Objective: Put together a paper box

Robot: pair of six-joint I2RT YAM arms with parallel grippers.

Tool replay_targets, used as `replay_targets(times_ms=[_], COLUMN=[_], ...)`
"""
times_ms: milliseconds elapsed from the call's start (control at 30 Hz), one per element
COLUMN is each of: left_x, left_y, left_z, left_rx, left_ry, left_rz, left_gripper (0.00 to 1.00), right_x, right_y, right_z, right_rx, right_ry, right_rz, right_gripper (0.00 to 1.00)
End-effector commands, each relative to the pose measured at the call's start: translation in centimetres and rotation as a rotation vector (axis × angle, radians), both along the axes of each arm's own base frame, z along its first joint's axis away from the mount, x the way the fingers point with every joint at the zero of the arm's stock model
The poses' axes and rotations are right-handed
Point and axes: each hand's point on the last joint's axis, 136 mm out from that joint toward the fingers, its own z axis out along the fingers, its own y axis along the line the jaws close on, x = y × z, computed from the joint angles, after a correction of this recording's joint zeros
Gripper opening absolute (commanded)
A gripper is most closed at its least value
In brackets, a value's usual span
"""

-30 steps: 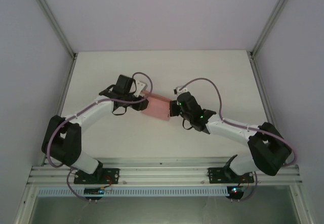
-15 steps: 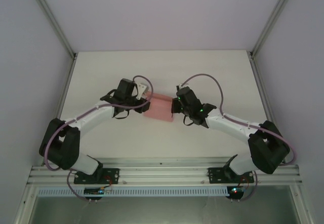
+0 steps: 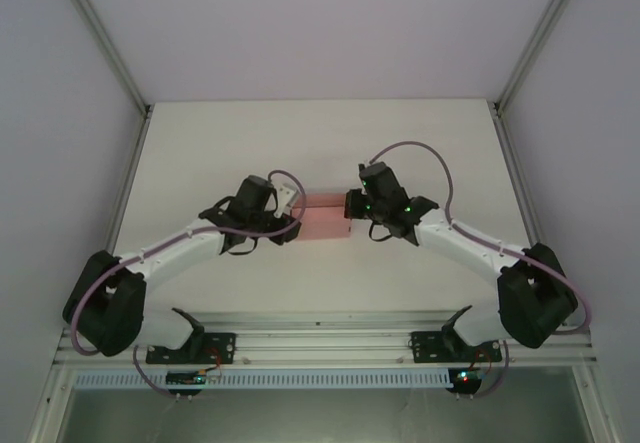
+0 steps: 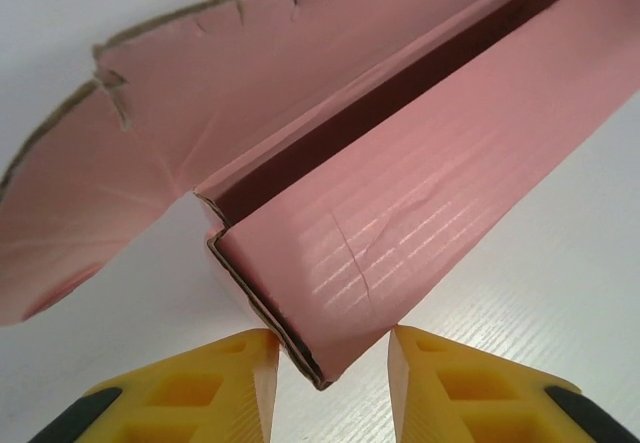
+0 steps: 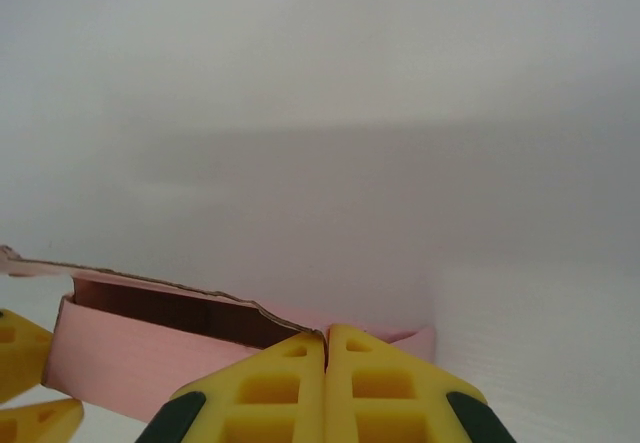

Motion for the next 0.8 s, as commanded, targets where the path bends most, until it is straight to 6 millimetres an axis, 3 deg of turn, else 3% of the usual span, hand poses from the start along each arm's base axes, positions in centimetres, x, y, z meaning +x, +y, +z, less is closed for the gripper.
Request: replay_targets(times_ms=[0, 100, 400, 767], left_x=[-2.8, -2.6, -2.8, -2.6], left_y=[-0.9, -0.9, -1.0, -1.2], left_z=[-2.3, -2.1, -2.2, -1.0], left_rx=[0.003, -0.006, -0.012, -0.018], left_ry=[0.107, 0.107, 0.125, 0.114], left_rz=[-0.058, -0.043, -0.036, -0.028], left_gripper=[0.34, 0.34, 0.34, 0.37], right_x=[-2.9, -2.8, -5.3, -4.8], right_y=[1.9, 0.9, -0.8, -1.1], right_z=[-1.7, -2.9, -5.9, -7.3], right_rx=[0.055, -0.006, -0.075, -0.104], right_ry=[0.132, 0.087, 0.062, -0.05], right_rz=[0.101, 0.1, 0.175, 0.201], right_gripper=[0.0, 0.0, 0.0, 0.0])
